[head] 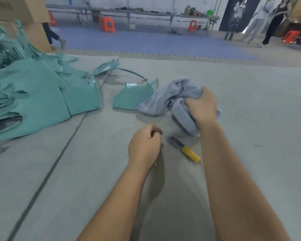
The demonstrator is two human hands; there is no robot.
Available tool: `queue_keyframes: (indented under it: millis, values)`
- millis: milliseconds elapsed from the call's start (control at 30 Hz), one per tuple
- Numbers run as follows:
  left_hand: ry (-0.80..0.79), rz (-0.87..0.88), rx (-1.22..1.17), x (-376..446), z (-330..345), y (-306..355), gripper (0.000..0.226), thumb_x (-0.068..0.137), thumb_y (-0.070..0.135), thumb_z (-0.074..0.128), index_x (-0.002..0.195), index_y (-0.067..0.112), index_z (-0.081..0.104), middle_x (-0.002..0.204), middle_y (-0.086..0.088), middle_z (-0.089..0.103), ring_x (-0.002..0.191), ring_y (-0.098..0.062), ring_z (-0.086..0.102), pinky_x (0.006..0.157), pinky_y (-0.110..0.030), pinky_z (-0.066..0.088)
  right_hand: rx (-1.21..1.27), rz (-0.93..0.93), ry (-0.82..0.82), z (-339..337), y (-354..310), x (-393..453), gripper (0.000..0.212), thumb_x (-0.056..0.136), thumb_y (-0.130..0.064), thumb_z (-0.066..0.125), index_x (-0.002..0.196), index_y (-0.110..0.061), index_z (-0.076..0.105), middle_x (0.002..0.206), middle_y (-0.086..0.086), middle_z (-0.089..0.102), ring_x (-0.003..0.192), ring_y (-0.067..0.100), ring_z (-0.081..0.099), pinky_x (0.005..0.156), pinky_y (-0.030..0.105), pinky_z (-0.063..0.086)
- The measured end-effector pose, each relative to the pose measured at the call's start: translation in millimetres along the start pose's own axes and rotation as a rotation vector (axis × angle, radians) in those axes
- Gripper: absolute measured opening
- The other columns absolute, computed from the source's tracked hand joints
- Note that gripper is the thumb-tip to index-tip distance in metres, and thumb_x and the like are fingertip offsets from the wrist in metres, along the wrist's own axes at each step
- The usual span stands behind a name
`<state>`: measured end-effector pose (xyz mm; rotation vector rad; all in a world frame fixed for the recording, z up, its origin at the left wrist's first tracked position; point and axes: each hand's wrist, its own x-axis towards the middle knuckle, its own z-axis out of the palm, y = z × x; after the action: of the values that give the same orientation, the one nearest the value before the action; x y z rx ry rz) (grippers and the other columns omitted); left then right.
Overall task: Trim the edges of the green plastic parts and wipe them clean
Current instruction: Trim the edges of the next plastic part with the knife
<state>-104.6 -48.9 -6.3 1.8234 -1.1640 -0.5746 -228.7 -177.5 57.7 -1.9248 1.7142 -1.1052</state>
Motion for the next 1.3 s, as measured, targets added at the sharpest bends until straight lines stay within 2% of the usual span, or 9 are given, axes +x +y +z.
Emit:
queue_keyframes:
  millis: [133,233,367,500,667,900,1100,1200,1300]
  values:
    - [-0.003,0.050,0.032,0,0,0,0.023,0.088,0.018,0.045,0.087,0.034,0.062,0.083,0.020,0.058,0.076,0.027,0.045,0.059,-0.019,0.035,0.229,0.081,0.390,-32,-1,21,0.015,0.086,-0.030,0.055,0.088,-0.019,0.045,0.071,-0.010,0.051,0.060,0.007,0.049,0.051,0.009,0.034]
    - [0.003,0.066,0.045,1,-1,-1,0.024,0.088,0.017,0.045,0.086,0.034,0.062,0.084,0.021,0.056,0.079,0.022,0.047,0.061,-0.017,0.034,0.331,0.115,0.555,-43,5,32,0.022,0.083,-0.032,0.059,0.098,-0.022,0.046,0.095,-0.001,0.060,0.076,0.013,0.057,0.063,0.015,0.042]
    - [0.002,0.087,0.072,1,0,-1,0.025,0.089,0.018,0.043,0.084,0.037,0.059,0.091,0.017,0.056,0.084,-0.002,0.054,0.062,-0.022,0.038,-0.122,0.327,0.223,-25,18,24,0.048,0.092,-0.034,0.051,0.134,-0.015,0.039,0.136,0.016,0.042,0.124,0.035,0.043,0.098,0.041,0.035]
    - [-0.007,0.024,-0.158,3,-3,0,0.024,0.089,0.016,0.045,0.086,0.029,0.065,0.091,0.014,0.065,0.087,-0.012,0.063,0.072,-0.032,0.051,-0.252,0.153,0.115,15,6,-2,0.051,0.088,-0.029,0.054,0.137,-0.015,0.043,0.143,0.014,0.037,0.130,0.034,0.037,0.100,0.042,0.035]
    - [0.167,-0.106,-0.614,11,-22,0,0.029,0.090,0.004,0.044,0.082,0.021,0.067,0.072,0.014,0.068,0.068,0.005,0.061,0.059,-0.014,0.051,0.046,-0.060,-0.084,60,-33,-14,0.029,0.088,-0.019,0.049,0.104,-0.024,0.072,0.103,-0.003,0.072,0.100,0.020,0.063,0.088,0.032,0.047]
    - [0.195,-0.187,-0.769,17,-24,-4,0.029,0.089,0.001,0.042,0.081,0.017,0.065,0.078,0.003,0.067,0.077,-0.012,0.063,0.072,-0.029,0.055,0.534,0.264,-0.604,104,-57,-4,0.044,0.089,-0.040,0.059,0.129,-0.022,0.060,0.129,-0.001,0.060,0.119,0.019,0.053,0.107,0.038,0.037]
    - [0.182,-0.177,-0.641,19,-20,-6,0.026,0.088,0.008,0.045,0.083,0.025,0.064,0.073,0.013,0.067,0.066,-0.010,0.061,0.054,-0.025,0.048,0.681,0.264,-0.352,108,-44,-3,0.035,0.091,-0.017,0.063,0.124,-0.006,0.063,0.121,0.010,0.066,0.107,0.018,0.060,0.095,0.028,0.048]
    - [0.338,-0.002,-0.513,17,-23,-5,0.030,0.083,0.003,0.045,0.083,0.027,0.063,0.095,0.006,0.066,0.087,-0.013,0.059,0.082,-0.035,0.050,0.755,0.220,-0.134,92,-44,-12,0.038,0.085,0.001,0.057,0.119,-0.011,0.068,0.090,-0.005,0.069,0.065,-0.001,0.058,0.056,0.008,0.044]
    - [0.468,0.181,-0.266,14,-24,-7,0.028,0.079,0.003,0.049,0.091,0.024,0.064,0.120,0.012,0.056,0.117,-0.009,0.042,0.102,-0.024,0.034,0.764,0.240,-0.014,72,-38,-29,0.045,0.080,0.008,0.048,0.108,-0.017,0.072,0.075,-0.010,0.066,0.048,-0.003,0.049,0.048,0.010,0.042]
